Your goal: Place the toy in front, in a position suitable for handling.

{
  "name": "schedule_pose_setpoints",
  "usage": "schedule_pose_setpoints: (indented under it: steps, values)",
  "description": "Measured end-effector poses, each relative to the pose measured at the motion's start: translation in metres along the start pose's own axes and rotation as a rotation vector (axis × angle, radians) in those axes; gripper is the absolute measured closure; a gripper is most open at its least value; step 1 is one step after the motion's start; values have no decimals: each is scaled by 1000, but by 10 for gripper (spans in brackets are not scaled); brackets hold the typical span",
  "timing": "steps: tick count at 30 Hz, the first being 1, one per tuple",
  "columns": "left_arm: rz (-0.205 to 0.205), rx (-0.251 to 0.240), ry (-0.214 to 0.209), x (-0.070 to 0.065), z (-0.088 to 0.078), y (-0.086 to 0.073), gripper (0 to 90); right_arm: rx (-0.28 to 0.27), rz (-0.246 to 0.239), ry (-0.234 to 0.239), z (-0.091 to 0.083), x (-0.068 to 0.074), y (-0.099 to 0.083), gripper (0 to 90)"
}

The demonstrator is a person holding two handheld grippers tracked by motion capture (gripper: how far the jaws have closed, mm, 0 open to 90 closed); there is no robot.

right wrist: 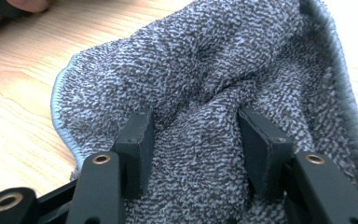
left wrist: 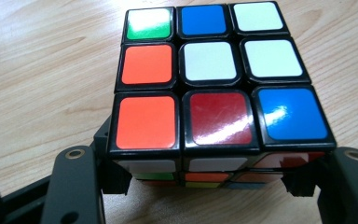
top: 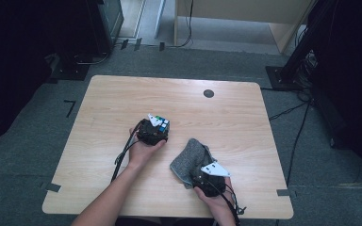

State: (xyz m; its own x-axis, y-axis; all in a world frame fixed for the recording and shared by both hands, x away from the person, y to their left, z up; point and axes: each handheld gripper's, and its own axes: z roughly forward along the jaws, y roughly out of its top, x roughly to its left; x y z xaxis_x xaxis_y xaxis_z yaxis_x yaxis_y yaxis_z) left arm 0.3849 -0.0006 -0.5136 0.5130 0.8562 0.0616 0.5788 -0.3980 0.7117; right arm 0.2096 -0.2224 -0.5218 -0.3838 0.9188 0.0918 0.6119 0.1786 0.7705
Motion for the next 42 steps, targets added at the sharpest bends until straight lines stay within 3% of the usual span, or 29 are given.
schedule_pose_setpoints:
  steps: [3, 9, 11, 12, 15, 18, 20, 21, 26, 29, 30, 32, 36, 40, 41, 42]
  values:
    - [28, -30, -46, 0, -7, -3, 339, 0, -5, -7, 0, 1, 0, 476]
    - [42, -73, -106, 3, -28, -7, 341, 4, -14, -16, -3, 2, 1, 413]
    - [30, -83, -121, 5, -39, -10, 341, -24, -14, -21, -12, 4, 4, 394]
    - [32, -87, -122, 6, -45, -13, 341, -74, -11, -17, -25, 6, 12, 358]
    - [41, -82, -120, 5, -59, -20, 341, -81, -1, -21, -31, 7, 19, 317]
    - [68, -76, -100, 0, -75, -29, 340, -16, 19, -39, -27, 6, 26, 254]
    - [74, -83, -98, -2, -83, -34, 340, 51, 47, -89, -18, 5, 28, 255]
    - [60, -86, -105, -2, -88, -36, 340, 79, 85, -113, -11, 4, 31, 236]
    - [39, -118, -113, -3, -107, -44, 339, 92, 61, -152, 0, 10, 30, 189]
    - [40, -129, -115, -7, -118, -48, 340, 95, 69, -152, 9, 11, 19, 175]
    - [42, -136, -120, -8, -121, -50, 340, 75, 50, -159, 11, 13, 13, 173]
    - [42, -149, -139, -9, -126, -55, 340, 73, 28, -163, 11, 14, 12, 176]
    - [39, -167, -169, -11, -133, -65, 340, 57, 30, -138, 10, 13, 9, 232]
    - [74, -152, -190, -16, -133, -72, 340, 56, 22, -125, 9, 13, 9, 273]
    - [82, -152, -196, -17, -134, -74, 340, 54, 16, -120, 9, 13, 9, 309]
    - [106, -154, -207, -16, -138, -76, 340, 42, 4, -110, 7, 13, 8, 477]
